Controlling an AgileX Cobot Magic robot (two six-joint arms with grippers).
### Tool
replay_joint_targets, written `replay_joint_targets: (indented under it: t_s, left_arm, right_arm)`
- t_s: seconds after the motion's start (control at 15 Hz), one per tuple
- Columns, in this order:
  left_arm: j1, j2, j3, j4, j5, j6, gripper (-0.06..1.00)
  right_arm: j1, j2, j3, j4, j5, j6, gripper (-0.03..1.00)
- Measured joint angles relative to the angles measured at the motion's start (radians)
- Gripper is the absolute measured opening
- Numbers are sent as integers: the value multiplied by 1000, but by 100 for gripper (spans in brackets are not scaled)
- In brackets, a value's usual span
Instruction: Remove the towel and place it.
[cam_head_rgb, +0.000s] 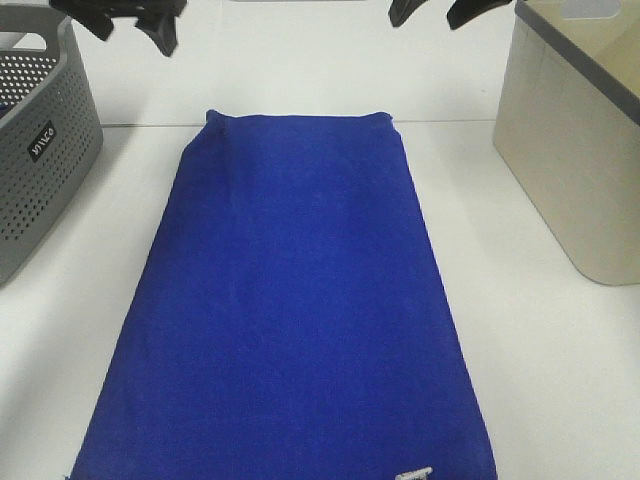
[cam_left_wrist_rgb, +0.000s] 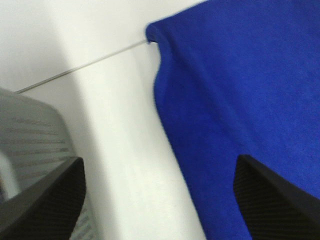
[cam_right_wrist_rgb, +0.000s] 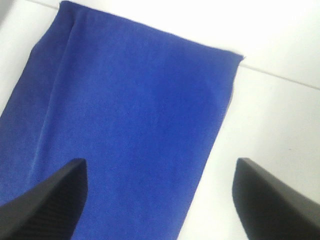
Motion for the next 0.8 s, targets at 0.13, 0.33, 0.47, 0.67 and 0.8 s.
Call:
replay_joint_targets:
  t_s: [0.13, 0.33, 0.47, 0.67, 0.8]
  left_arm:
    - [98, -51, 0, 14, 3, -21, 77]
    - [270, -125, 41, -27, 3, -30, 77]
    - [328, -220, 205, -65, 3, 2, 77]
    - [348, -454, 546, -65, 3, 35, 77]
    - [349, -646, 781, -62, 5, 38, 77]
  right_arm:
    - [-4, -58, 0, -45, 1, 24, 78]
    - [-37, -125, 24, -75, 2, 63, 78]
    - [-47, -208, 143, -102, 1, 68, 76]
    - [-25, -452, 487, -89, 0, 79, 75]
    - [-14, -659, 759, -89, 1, 97, 75]
